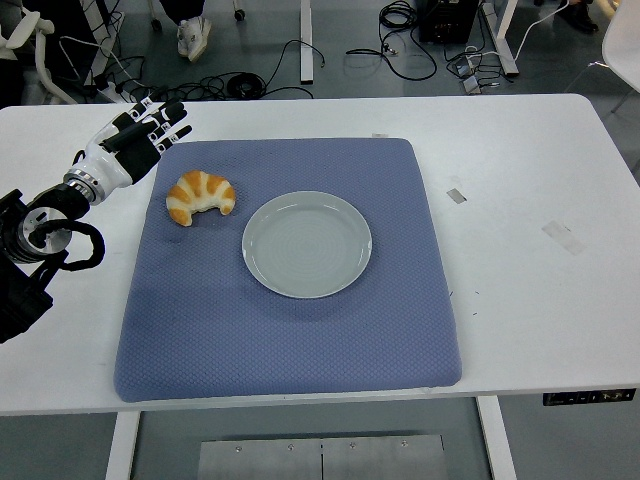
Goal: Place the bread on the plate
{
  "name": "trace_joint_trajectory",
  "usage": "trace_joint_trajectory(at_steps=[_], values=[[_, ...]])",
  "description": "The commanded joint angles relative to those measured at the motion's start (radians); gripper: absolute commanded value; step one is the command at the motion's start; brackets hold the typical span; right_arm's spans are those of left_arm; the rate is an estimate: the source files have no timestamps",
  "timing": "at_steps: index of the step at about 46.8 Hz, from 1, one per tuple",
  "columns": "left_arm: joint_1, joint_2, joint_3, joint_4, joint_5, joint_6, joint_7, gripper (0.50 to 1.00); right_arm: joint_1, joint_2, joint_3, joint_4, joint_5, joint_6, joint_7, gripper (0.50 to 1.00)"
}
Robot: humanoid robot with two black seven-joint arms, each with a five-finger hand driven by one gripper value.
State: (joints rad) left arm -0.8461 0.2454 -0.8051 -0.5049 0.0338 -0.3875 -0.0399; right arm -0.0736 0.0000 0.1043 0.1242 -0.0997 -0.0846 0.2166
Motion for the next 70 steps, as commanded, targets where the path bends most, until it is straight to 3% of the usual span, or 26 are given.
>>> trace_joint_trajectory(at_steps=[1, 39, 48, 70], values=[[-0.001, 0.0, 0.0, 0.0, 0.0, 0.001, 0.0, 0.983, 0.0, 0.0, 0.0, 0.0, 0.0, 0.0, 0.0, 1.0], [-0.024, 0.005, -0.012, 0.0, -0.002, 0.01, -0.002, 0.983, 0.0, 0.0, 0.0, 0.002, 0.0, 0.0, 0.0, 1.0], [-0.024, 0.002, -0.014, -0.003, -0.003, 0.001, -0.052, 0.983, 0.0, 0.0, 0.0, 0.0, 0.0, 0.0, 0.0, 1.0], [-0.048, 0.025, -0.014, 0.0, 0.011, 0.035, -0.055, 0.983, 0.0, 0.0, 0.0, 0.0, 0.0, 0.0, 0.0, 1.0]])
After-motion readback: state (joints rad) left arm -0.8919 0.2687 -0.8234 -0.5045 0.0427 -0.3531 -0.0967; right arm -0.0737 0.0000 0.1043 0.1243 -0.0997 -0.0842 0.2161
